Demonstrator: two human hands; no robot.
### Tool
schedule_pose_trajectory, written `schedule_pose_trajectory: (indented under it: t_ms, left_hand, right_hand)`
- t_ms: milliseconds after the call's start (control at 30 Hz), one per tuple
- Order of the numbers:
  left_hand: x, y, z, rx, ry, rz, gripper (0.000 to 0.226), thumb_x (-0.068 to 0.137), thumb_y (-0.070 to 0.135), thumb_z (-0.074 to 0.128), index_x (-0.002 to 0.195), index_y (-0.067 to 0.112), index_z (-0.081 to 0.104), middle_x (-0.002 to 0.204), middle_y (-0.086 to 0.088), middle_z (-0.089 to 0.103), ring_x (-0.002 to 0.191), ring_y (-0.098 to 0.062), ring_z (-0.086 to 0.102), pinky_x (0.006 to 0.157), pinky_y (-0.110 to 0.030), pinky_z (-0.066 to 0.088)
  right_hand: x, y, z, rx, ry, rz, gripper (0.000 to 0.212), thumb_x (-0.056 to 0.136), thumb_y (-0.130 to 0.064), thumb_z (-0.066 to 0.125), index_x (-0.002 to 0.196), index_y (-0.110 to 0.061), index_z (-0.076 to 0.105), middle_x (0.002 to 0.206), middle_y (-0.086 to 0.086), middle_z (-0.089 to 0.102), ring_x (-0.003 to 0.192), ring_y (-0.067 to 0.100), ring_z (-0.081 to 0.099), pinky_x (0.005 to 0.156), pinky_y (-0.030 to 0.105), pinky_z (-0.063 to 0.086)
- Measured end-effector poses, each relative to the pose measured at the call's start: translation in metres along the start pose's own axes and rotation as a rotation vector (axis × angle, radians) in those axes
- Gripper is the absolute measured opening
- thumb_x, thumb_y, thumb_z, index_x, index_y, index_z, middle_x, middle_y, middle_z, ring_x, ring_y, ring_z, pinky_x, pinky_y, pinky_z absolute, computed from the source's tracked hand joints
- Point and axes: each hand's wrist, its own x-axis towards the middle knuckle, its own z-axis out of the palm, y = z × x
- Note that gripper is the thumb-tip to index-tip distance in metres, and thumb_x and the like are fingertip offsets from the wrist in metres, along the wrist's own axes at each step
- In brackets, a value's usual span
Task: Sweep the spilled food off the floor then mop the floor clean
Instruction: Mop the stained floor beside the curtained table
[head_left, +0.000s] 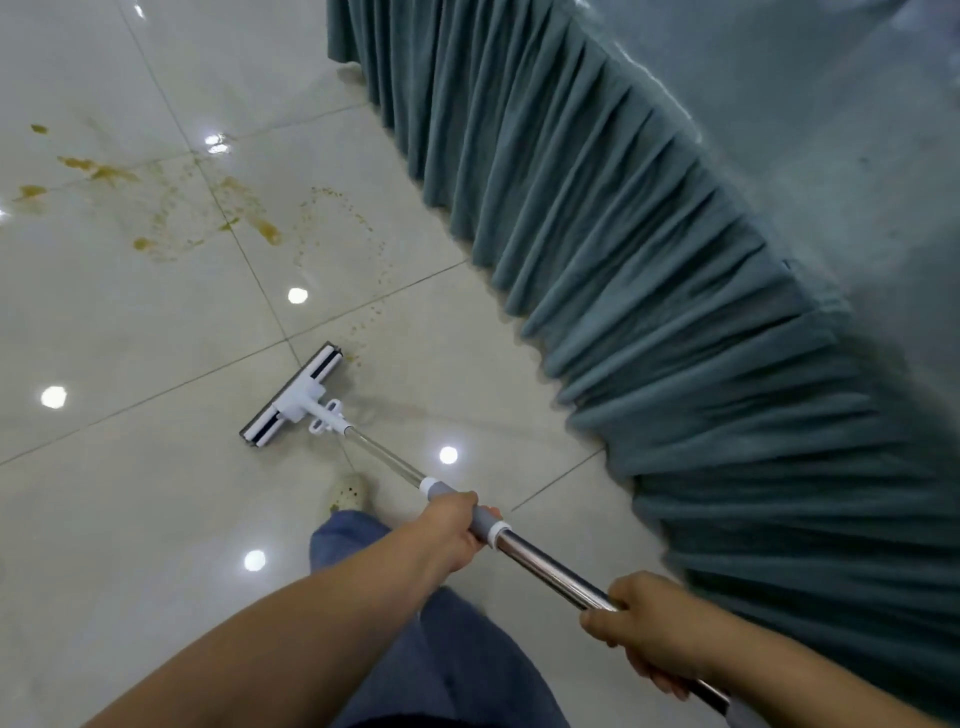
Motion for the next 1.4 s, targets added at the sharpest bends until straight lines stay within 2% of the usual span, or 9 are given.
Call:
schedule_pose_trajectory:
  t_ms: [167,333,467,533,600,667,767,1133,1400]
  left_hand:
    - [-0.004,-0.056,0.014,0.01,-0.01,0.006,0.039,0.098,0.005,0.045,0.135,-0.003,0.034,0.077,-0.015,0.05,0.063,-0.022,0.05,0.085,-0.038,0.047]
    - [0.006,-0.053,0.005,-0.042,-0.011,0.024,0.038,0.098,0.007,0.046,0.134,-0.006,0.037,0.074,-0.014,0.05,0.061,-0.022,0.048,0.084,-0.037,0.047]
    - [0.016,-0.03,-0.015,-0.23,-0.022,0.044,0.036,0.096,0.015,0.053,0.128,0.0,0.045,0.074,-0.012,0.051,0.06,-0.021,0.051,0.061,-0.035,0.052]
    - [0.024,-0.013,-0.023,-0.346,-0.047,0.036,0.032,0.094,0.026,0.057,0.115,0.004,0.05,0.081,-0.012,0.054,0.06,-0.021,0.056,0.048,-0.029,0.054]
    - [0.032,0.016,-0.028,-0.429,-0.063,0.027,0.032,0.092,0.035,0.058,0.099,0.006,0.05,0.081,-0.009,0.055,0.052,-0.017,0.058,0.041,-0.024,0.052]
    - [0.038,0.054,-0.036,-0.467,-0.057,0.04,0.029,0.094,0.035,0.055,0.087,0.007,0.047,0.068,-0.005,0.049,0.043,-0.013,0.05,0.038,-0.019,0.048]
    - [0.05,0.117,-0.055,-0.4,-0.001,0.037,0.031,0.096,0.032,0.05,0.078,0.007,0.045,0.063,-0.003,0.044,0.049,-0.012,0.042,0.038,-0.017,0.044]
    - [0.083,0.335,-0.148,-0.255,0.084,0.114,0.027,0.097,0.028,0.05,0.083,0.006,0.043,0.065,-0.006,0.042,0.045,-0.014,0.043,0.034,-0.016,0.044]
    - [0.101,0.435,-0.162,-0.143,0.133,0.132,0.028,0.098,0.028,0.048,0.08,0.009,0.04,0.065,-0.005,0.042,0.051,-0.014,0.041,0.036,-0.017,0.046]
  right_hand:
    - [-0.011,0.049,0.017,0.046,0.017,0.037,0.036,0.095,-0.046,0.048,0.086,-0.012,0.055,0.056,0.002,0.053,0.035,0.01,0.045,0.035,0.02,0.038]
    - [-0.003,0.041,0.03,0.099,0.009,-0.003,0.04,0.099,-0.041,0.042,0.087,-0.006,0.055,0.051,0.004,0.047,0.029,0.011,0.039,0.032,0.021,0.035]
    - [0.008,0.003,0.034,0.114,-0.028,0.024,0.041,0.099,-0.044,0.04,0.087,-0.008,0.056,0.052,0.001,0.048,0.032,0.011,0.041,0.036,0.022,0.037]
    - [0.016,-0.027,0.032,0.092,-0.042,0.044,0.042,0.099,-0.046,0.038,0.087,-0.009,0.056,0.053,0.001,0.049,0.034,0.01,0.042,0.038,0.021,0.039]
    - [0.026,-0.06,0.029,0.081,-0.055,0.053,0.043,0.099,-0.047,0.037,0.088,-0.01,0.056,0.055,0.001,0.049,0.036,0.01,0.042,0.038,0.02,0.04]
    - [0.037,-0.098,0.028,0.095,-0.061,0.05,0.042,0.099,-0.046,0.037,0.09,-0.01,0.056,0.057,0.001,0.049,0.04,0.011,0.042,0.039,0.02,0.04]
    - [0.054,-0.156,0.028,0.153,-0.067,0.03,0.04,0.099,-0.046,0.038,0.09,-0.012,0.056,0.059,0.001,0.05,0.044,0.011,0.043,0.041,0.02,0.041]
    - [0.099,-0.381,0.047,0.253,-0.149,-0.061,0.039,0.101,-0.041,0.031,0.08,-0.012,0.048,0.059,0.004,0.044,0.044,0.013,0.038,0.041,0.023,0.035]
    - [0.134,-0.466,0.025,0.339,-0.188,-0.118,0.037,0.099,-0.042,0.036,0.091,-0.01,0.051,0.059,0.003,0.049,0.041,0.012,0.041,0.039,0.017,0.038]
